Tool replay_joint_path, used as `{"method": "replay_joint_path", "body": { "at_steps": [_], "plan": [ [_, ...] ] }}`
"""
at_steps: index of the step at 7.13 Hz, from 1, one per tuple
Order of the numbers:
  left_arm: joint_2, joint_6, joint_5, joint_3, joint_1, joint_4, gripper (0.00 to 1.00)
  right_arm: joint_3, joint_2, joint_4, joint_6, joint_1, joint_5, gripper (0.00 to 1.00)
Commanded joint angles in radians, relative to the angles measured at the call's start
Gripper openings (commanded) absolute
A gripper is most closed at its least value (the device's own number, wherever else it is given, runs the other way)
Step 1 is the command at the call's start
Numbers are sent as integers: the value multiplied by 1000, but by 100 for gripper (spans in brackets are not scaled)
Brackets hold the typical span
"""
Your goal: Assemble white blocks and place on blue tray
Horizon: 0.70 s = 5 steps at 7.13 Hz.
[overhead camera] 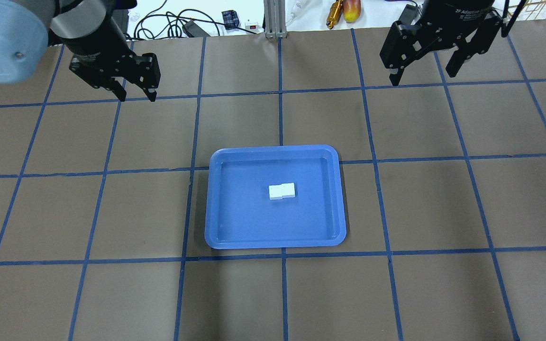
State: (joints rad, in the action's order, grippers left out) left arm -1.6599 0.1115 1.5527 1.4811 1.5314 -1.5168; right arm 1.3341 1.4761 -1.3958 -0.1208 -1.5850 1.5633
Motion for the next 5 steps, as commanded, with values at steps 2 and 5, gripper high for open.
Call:
{"method": "replay_joint_path", "body": {
  "at_steps": [2, 5],
  "plan": [
    [46, 13, 0, 11, -14, -9, 100, 2, -7, -60, 1, -1, 6, 100],
    [48, 42, 0, 13, -19, -14, 100, 4, -8, -66, -10, -1, 9, 100]
  ]
}}
